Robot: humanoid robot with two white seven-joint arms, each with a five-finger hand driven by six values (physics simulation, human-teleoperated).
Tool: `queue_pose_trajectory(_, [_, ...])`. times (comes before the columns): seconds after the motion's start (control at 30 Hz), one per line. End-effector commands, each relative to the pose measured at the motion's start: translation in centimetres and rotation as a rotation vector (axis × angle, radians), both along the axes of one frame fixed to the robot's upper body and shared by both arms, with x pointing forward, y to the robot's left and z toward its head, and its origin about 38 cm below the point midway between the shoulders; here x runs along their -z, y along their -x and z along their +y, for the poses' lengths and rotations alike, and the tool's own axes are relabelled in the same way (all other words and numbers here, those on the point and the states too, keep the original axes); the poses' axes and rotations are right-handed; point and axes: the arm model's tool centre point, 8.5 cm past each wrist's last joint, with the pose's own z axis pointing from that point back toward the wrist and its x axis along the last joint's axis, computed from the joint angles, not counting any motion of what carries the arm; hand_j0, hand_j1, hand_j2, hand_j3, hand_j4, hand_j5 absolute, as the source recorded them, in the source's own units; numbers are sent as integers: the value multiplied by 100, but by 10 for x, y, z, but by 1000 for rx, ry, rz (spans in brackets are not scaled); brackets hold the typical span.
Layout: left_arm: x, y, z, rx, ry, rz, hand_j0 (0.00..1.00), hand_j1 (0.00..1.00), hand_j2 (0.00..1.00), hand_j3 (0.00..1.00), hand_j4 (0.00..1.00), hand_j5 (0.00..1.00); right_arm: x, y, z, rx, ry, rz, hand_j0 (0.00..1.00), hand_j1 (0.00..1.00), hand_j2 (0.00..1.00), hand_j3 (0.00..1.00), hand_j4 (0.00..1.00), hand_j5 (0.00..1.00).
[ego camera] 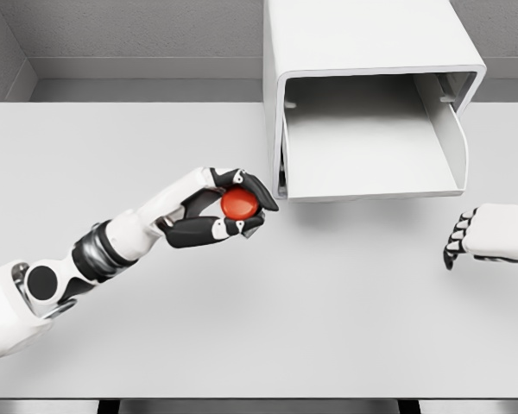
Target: Slide open multi-storey tabletop storage cabinets and put open load switch and slide close multi-storey tabletop storage cabinets
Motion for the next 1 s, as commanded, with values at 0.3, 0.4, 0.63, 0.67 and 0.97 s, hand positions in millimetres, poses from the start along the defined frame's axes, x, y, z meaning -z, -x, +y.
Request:
queue_pose_trajectory(0.3, [-10, 2, -32, 71, 41, -28, 50, 50, 50, 50, 50, 50, 15, 6, 10, -8, -45, 49, 56, 56, 56, 56, 56, 56])
queue_pose_trajectory(0.4, [-17, 0, -42, 89, 63, -44, 50, 50, 50, 50, 50, 50, 15, 6, 10, -9, -46, 50, 56, 56, 56, 56, 56, 56])
queue_pose_trajectory(0.63, [-28, -5, -58, 108, 94, -67, 50, 50, 50, 50, 50, 50, 15, 6, 10, -9, -46, 50, 56, 56, 56, 56, 56, 56])
queue_pose_trajectory(0.67, [-29, -6, -60, 107, 99, -68, 50, 50, 50, 50, 50, 50, 15, 6, 10, -9, -46, 50, 56, 56, 56, 56, 56, 56])
queue_pose_trajectory(0.97, [-31, -24, -76, 84, 68, -54, 50, 50, 50, 50, 50, 50, 18, 5, 15, -17, -55, 54, 56, 56, 56, 56, 56, 56])
